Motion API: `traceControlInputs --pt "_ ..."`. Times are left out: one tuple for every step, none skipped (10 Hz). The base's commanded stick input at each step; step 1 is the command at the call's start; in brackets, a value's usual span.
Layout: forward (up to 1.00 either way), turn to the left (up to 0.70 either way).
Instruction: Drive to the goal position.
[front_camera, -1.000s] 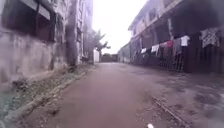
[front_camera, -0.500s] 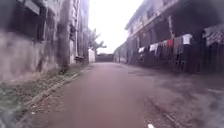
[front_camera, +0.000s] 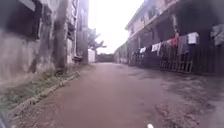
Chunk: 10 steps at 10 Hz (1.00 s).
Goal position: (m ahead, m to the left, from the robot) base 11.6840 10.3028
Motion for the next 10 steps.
traceControlInputs --pt "0.7 0.0" --pt "0.7 0.0" --pt "0.7 0.0" --pt "0.7 0.0" --pt "0.7 0.0" --pt "0.7 0.0" --pt "0.7 0.0" --pt "0.7 0.0" --pt "0.7 0.0" --pt "0.7 0.0"
